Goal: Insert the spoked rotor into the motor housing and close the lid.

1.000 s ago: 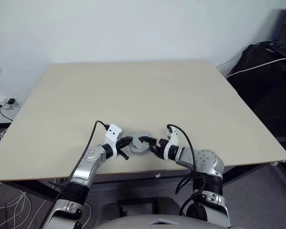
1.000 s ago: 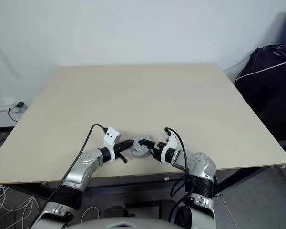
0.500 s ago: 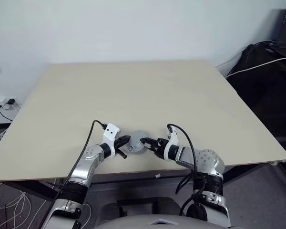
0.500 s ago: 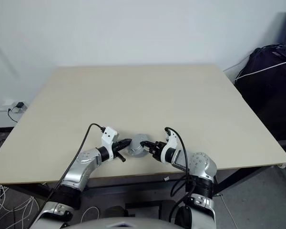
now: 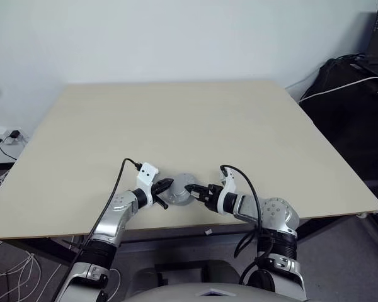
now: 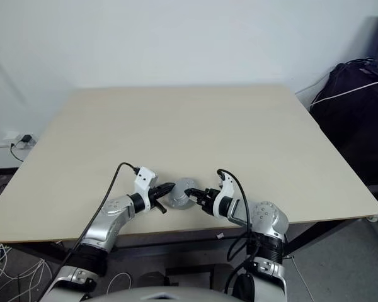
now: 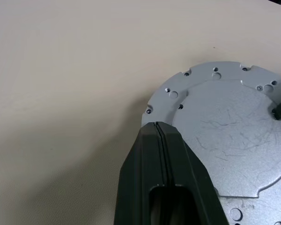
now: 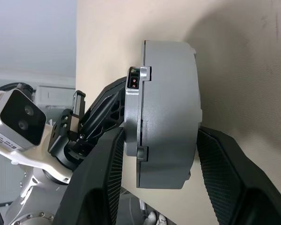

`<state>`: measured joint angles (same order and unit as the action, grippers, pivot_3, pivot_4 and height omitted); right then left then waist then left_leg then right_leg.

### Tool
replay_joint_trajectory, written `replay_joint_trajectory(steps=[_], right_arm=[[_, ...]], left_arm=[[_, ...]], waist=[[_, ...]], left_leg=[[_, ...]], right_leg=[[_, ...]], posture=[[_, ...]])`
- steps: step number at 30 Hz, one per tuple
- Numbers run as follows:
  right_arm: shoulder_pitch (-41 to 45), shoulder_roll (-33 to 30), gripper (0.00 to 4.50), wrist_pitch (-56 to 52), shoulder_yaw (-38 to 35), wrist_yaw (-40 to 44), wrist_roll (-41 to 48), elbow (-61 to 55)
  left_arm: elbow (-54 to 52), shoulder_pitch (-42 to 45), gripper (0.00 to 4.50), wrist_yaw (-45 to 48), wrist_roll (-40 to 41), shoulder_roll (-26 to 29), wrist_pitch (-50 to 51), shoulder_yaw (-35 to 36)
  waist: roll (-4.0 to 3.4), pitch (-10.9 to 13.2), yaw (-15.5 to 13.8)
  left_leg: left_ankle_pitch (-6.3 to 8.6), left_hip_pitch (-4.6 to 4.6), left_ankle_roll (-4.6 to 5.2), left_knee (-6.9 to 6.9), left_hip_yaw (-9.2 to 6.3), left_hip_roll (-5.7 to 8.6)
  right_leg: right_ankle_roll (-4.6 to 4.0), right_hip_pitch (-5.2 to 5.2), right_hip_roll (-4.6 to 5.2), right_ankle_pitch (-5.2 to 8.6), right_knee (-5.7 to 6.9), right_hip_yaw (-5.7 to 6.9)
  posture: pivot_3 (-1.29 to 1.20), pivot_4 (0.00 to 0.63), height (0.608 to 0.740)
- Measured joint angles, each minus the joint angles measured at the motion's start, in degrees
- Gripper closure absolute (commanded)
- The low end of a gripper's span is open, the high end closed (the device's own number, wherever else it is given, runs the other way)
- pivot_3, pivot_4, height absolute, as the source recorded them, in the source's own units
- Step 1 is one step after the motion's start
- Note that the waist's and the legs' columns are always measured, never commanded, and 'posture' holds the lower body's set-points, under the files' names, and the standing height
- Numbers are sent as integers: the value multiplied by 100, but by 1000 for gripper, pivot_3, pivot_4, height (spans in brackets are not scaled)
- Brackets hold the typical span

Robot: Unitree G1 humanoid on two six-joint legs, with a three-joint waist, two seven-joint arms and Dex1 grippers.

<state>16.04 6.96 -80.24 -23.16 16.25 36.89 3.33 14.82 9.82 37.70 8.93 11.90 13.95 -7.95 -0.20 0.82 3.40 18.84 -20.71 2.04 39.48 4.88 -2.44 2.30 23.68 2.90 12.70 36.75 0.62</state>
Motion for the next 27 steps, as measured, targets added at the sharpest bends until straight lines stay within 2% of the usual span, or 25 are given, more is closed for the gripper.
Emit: replay_joint_trajectory(steps=[9,22,27], right_arm=[[-6,0,2386,14,20,-5,58,-11],[-12,-13,2388,73,90,-36,165,-9],[-17,-12,2388,128,64,-81,204,-7]], left_arm=[[-227,-275,4500,-156,75,-164,-31,174],[-1746,-1200,4500,-410,804,-392,-36,590],[-2439,-1876,4500,-496,1447,-527,59,870]], waist=[[0,1,8],[-3,5,2],[-3,5,3]], left_leg=[[0,-7,0,-2,0,-1],[1,-12,1,-5,-1,-2],[4,-13,5,-5,1,-8]], right_leg=[[0,8,0,0,-1,0],[-1,12,1,1,-4,1],[0,11,6,1,-8,-1]], posture=[[0,0,740],[0,0,740],[0,0,740]])
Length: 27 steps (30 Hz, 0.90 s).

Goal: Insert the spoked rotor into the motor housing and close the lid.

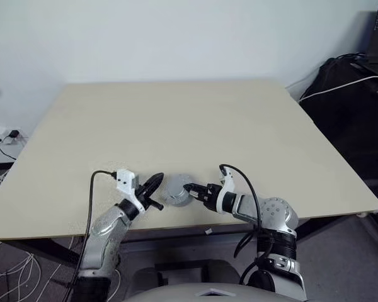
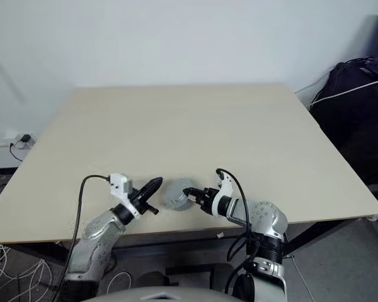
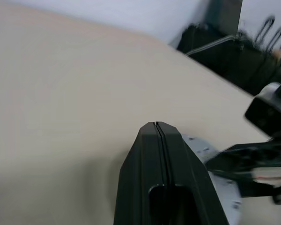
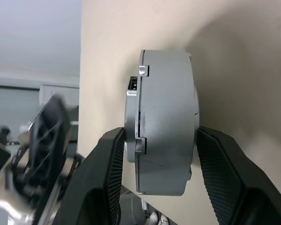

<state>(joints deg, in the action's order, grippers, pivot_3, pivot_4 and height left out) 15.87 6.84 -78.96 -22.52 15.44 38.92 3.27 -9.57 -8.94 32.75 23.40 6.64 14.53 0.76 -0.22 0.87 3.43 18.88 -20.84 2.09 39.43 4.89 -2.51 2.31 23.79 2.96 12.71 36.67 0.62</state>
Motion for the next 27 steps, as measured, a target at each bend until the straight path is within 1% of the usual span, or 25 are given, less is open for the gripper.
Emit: replay_joint_trajectory(steps=[2,6,10,11,12,13,18,21,23,24,27], right_arm=[[-1,1,2389,29,-15,-35,27,2],[4,15,2389,162,-103,-93,100,9],[95,76,2389,236,-157,-162,204,10],[125,99,2389,247,-161,-169,236,10],[154,123,2389,253,-168,-177,269,10],[186,150,2389,254,-172,-192,302,10],[281,230,2389,244,-131,-265,575,4],[284,232,2389,230,-118,-341,685,-3],[294,234,2389,223,-85,-395,772,-50],[300,235,2389,222,-65,-430,822,-86],[310,238,2389,222,-36,-500,1020,-158]], left_arm=[[-253,-333,4500,5,481,-105,185,120],[-661,-1242,4500,53,1805,-328,769,447],[-667,-1676,4500,-38,2406,-452,1083,570],[-667,-1725,4118,-54,2537,-503,1141,591],[-666,-1758,3911,-75,2671,-580,1167,607],[-666,-1778,3604,-97,2777,-655,1193,625],[-656,-1833,1927,-158,3321,-927,1353,715],[-636,-1825,967,-161,3629,-997,1420,807],[-633,-1822,241,-163,3842,-1009,1499,863],[-628,-1821,0,-166,3945,-1043,1524,887],[-623,-1821,0,-221,4190,-1107,1616,941]], waist=[[0,1,1],[-1,4,17],[2,15,12],[1,15,15],[2,15,15],[2,16,15],[2,16,11],[3,17,18],[3,18,24],[4,18,29],[5,19,30]], left_leg=[[0,-1,1,0,0,-5],[3,-1,5,0,-2,-10],[2,0,6,1,-3,-6],[2,1,6,1,-2,-5],[3,0,6,1,-2,-5],[3,-1,6,1,-2,-4],[5,-5,9,0,-4,1],[6,-7,10,0,-4,3],[6,-7,10,0,-4,3],[6,-7,10,0,-3,4],[6,-6,11,0,-5,3]], right_leg=[[1,1,3,1,0,1],[9,2,12,9,2,1],[2,2,14,35,3,1],[1,0,14,35,3,1],[1,1,14,35,3,0],[-2,1,14,33,2,0],[-15,3,14,30,1,2],[-15,4,14,31,1,2],[-15,4,14,31,0,2],[-15,4,14,32,0,2],[-14,3,14,33,-2,2]], posture=[[0,0,740],[0,0,740],[0,0,740],[0,0,740],[0,0,740],[0,0,740],[0,0,740],[0,0,740],[0,0,740],[0,0,740],[0,0,740]])
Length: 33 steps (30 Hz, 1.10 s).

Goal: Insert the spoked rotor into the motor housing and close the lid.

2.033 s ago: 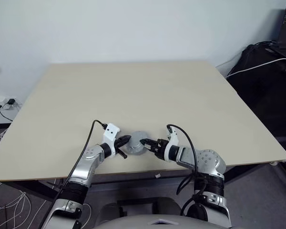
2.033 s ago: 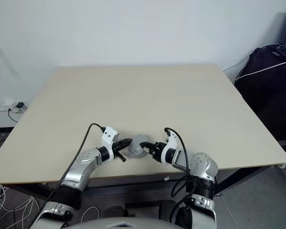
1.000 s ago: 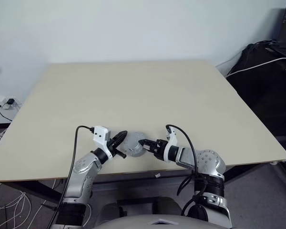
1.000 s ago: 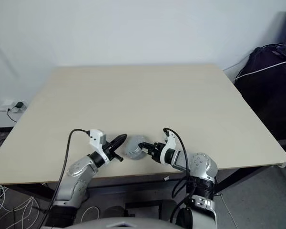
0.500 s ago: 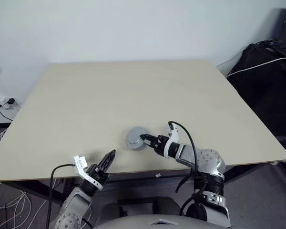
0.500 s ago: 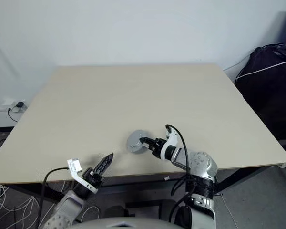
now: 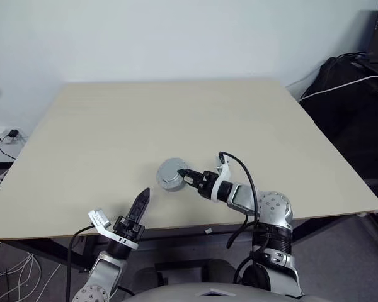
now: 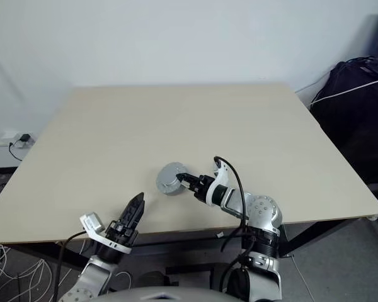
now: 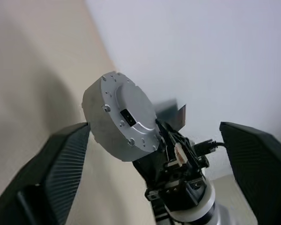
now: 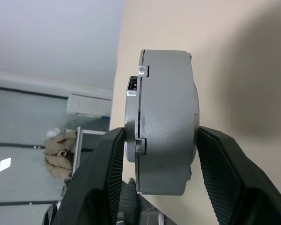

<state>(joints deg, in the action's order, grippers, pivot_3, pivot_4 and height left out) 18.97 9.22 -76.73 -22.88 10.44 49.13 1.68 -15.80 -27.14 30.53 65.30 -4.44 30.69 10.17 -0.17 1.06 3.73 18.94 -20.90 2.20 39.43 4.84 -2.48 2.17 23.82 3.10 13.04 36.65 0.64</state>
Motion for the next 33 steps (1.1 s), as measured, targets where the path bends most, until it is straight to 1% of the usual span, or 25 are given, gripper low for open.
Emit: replay_joint_trajectory(steps=[5,16,33], right_arm=[[2,4,2389,-16,11,-206,326,-69],[5,16,2390,-416,297,-681,1116,-362],[6,15,2390,-886,409,-1194,1959,-431]], left_arm=[[77,13,0,-163,134,-11,130,24],[322,316,0,-77,576,-8,375,39],[468,645,0,-51,960,44,497,40]], waist=[[2,1,4],[11,7,3],[13,8,4]], left_leg=[[0,-1,0,0,0,5],[0,-2,0,0,-1,6],[1,-8,2,0,-4,21]], right_leg=[[-1,1,0,0,0,0],[-3,0,-1,-1,-2,1],[-1,0,-1,-2,-9,2]], posture=[[0,0,740],[0,0,740],[0,0,740]])
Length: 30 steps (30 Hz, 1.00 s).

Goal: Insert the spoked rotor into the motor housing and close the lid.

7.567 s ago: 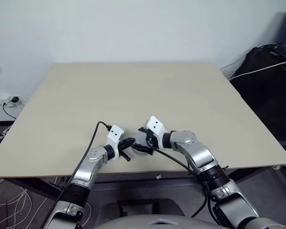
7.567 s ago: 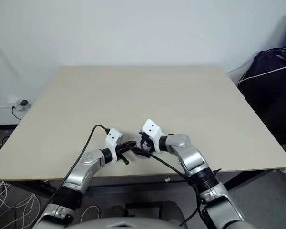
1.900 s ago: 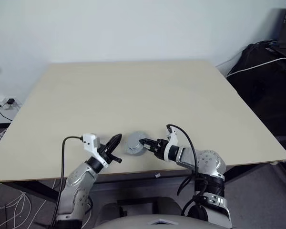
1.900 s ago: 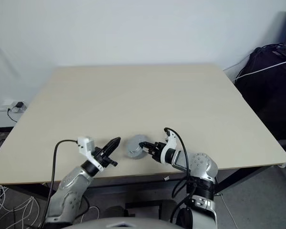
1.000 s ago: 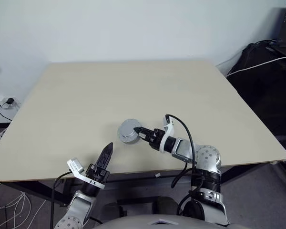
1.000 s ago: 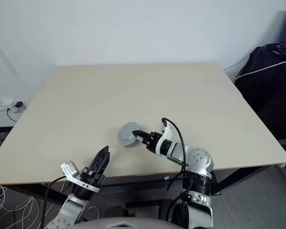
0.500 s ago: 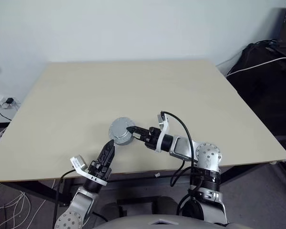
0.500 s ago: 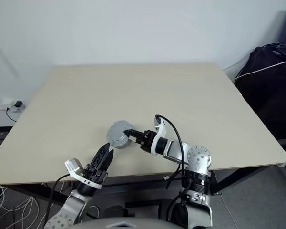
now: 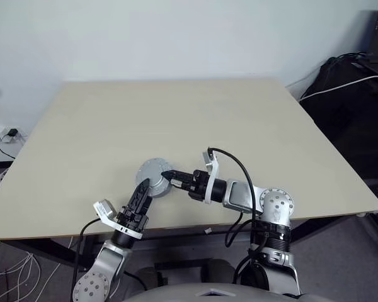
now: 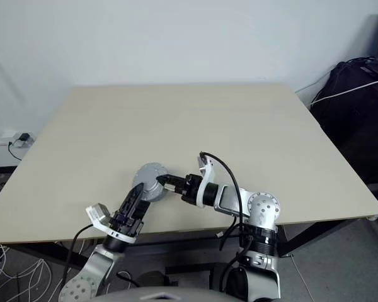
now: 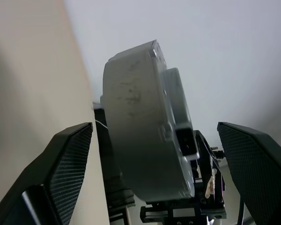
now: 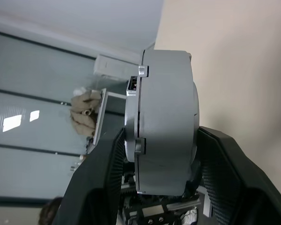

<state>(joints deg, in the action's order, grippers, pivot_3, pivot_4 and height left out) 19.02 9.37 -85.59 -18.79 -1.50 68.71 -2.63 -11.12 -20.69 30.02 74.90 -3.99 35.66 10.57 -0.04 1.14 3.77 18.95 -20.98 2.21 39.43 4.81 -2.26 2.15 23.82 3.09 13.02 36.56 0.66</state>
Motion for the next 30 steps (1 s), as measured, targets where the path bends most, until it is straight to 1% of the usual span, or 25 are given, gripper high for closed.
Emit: replay_joint_trajectory(steps=[4,5,7,10,12,13,27,28,30], right_arm=[[0,-1,2390,-7,10,-74,147,1],[0,-1,2390,-7,15,-99,174,1],[0,-2,2390,-7,22,-140,237,2],[0,-4,2390,-7,29,-202,272,6],[-7,-10,2408,-7,29,-226,299,19],[-8,-11,2415,-6,29,-227,340,19],[-18,-32,2416,61,77,-378,451,33],[-24,-44,1682,99,107,-379,424,33],[-63,-86,1108,271,143,-384,344,30]], left_arm=[[4,9,0,-1,40,1,20,-10],[4,8,175,-1,50,1,20,-9],[4,8,551,-1,56,1,18,-6],[4,9,1564,7,107,1,18,-5],[18,9,2163,23,214,1,17,3],[18,9,2238,45,254,1,15,4],[51,12,2250,64,280,1,-2,-5],[66,14,2251,62,280,1,-5,-12],[126,13,2337,44,242,1,-7,-13]], waist=[[0,0,1],[0,0,0],[0,0,0],[0,0,-1],[2,1,0],[1,1,1],[1,1,-1],[1,1,-1],[1,0,-6]], left_leg=[[0,-1,0,0,-1,0],[0,-2,0,0,-1,0],[0,-2,1,0,-1,1],[1,-2,1,0,-1,1],[1,-5,1,0,-2,0],[1,-5,2,0,-2,0],[6,-15,10,0,-1,1],[7,-15,12,0,-1,1],[8,-17,15,0,-1,3]], right_leg=[[1,0,0,-1,-1,0],[1,0,0,-1,-1,1],[2,0,0,-1,-2,0],[2,0,0,-1,-4,0],[2,1,0,-2,-4,1],[3,1,0,-2,-6,1],[11,0,0,-7,-24,3],[12,0,0,-8,-27,2],[15,-2,0,-10,-34,2]], posture=[[0,0,740],[0,0,740],[0,0,740],[0,0,740],[0,0,740],[0,0,740],[0,0,740],[0,0,740],[0,0,740]])
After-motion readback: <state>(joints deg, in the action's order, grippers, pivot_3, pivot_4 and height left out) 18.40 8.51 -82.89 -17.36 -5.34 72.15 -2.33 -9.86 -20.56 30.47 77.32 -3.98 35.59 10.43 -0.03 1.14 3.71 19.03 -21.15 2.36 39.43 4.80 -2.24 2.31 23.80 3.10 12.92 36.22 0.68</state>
